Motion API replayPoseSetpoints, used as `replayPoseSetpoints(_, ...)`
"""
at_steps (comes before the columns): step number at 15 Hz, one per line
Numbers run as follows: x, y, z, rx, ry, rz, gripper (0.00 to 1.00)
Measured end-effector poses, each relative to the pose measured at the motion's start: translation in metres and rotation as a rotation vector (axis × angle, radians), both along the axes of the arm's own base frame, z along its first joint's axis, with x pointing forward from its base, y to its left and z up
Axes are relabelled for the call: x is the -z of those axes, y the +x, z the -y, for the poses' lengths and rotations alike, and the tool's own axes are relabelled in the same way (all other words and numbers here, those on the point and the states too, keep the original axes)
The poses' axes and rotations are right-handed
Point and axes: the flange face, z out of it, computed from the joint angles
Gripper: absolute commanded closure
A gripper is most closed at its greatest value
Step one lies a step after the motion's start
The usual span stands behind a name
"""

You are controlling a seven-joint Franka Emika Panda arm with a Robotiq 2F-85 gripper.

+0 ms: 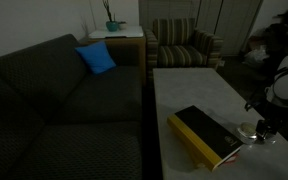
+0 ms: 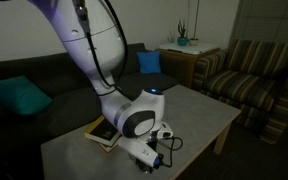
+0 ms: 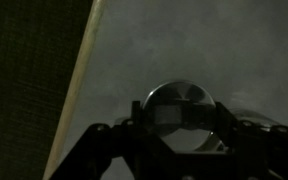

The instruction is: Uncover the metal container and put the lid on the table

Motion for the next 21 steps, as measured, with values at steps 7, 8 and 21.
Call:
replayPoseSetpoints(7, 0.0, -0.019, 0.001, -0.193, 0.039, 0.105, 0.55)
replayPoseSetpoints(8, -0.002, -0.021, 0.001, -0.21, 0.044, 0.119, 0.55)
replayPoseSetpoints(21, -0.002, -0.052, 0.015, -0.297, 0.03, 0.096, 0.55)
